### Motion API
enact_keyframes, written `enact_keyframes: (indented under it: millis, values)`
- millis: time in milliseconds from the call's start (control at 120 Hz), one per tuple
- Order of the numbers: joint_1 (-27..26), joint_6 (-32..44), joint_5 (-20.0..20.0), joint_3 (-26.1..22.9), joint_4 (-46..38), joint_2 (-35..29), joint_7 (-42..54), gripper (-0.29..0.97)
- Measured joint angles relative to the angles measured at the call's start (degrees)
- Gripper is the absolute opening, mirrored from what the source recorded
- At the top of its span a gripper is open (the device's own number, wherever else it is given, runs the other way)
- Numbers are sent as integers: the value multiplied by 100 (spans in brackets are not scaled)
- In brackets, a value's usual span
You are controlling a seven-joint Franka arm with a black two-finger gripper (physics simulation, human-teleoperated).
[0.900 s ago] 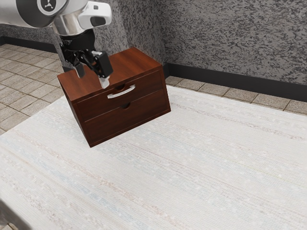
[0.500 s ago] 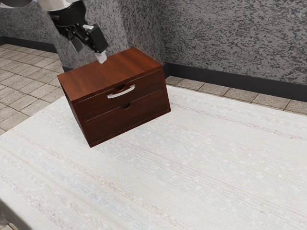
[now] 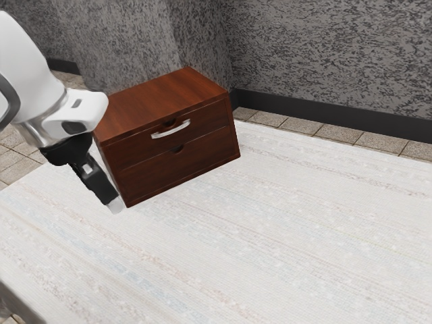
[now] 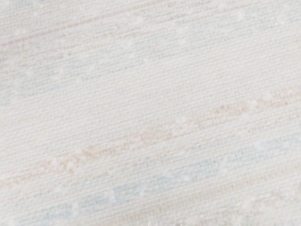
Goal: Pull the drawer handle with one arm to open the drawer
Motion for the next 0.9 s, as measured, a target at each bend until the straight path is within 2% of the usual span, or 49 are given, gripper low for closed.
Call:
enact_keyframes:
  millis: [92, 158, 317, 467, 650, 900]
  values:
    - [-471, 204, 852, -128, -380, 384, -68, 68]
    - [-675, 459, 1411, -88, -327, 127, -58, 68]
    - [-731, 1140, 1996, 117, 167, -745, 138, 68]
    - [-617, 1625, 2208, 162, 387, -1271, 285, 68]
    - [-579, 2227, 2259, 400, 722, -2026, 421, 68]
    - [-574, 2573, 2167, 703, 813, -2233, 550, 68]
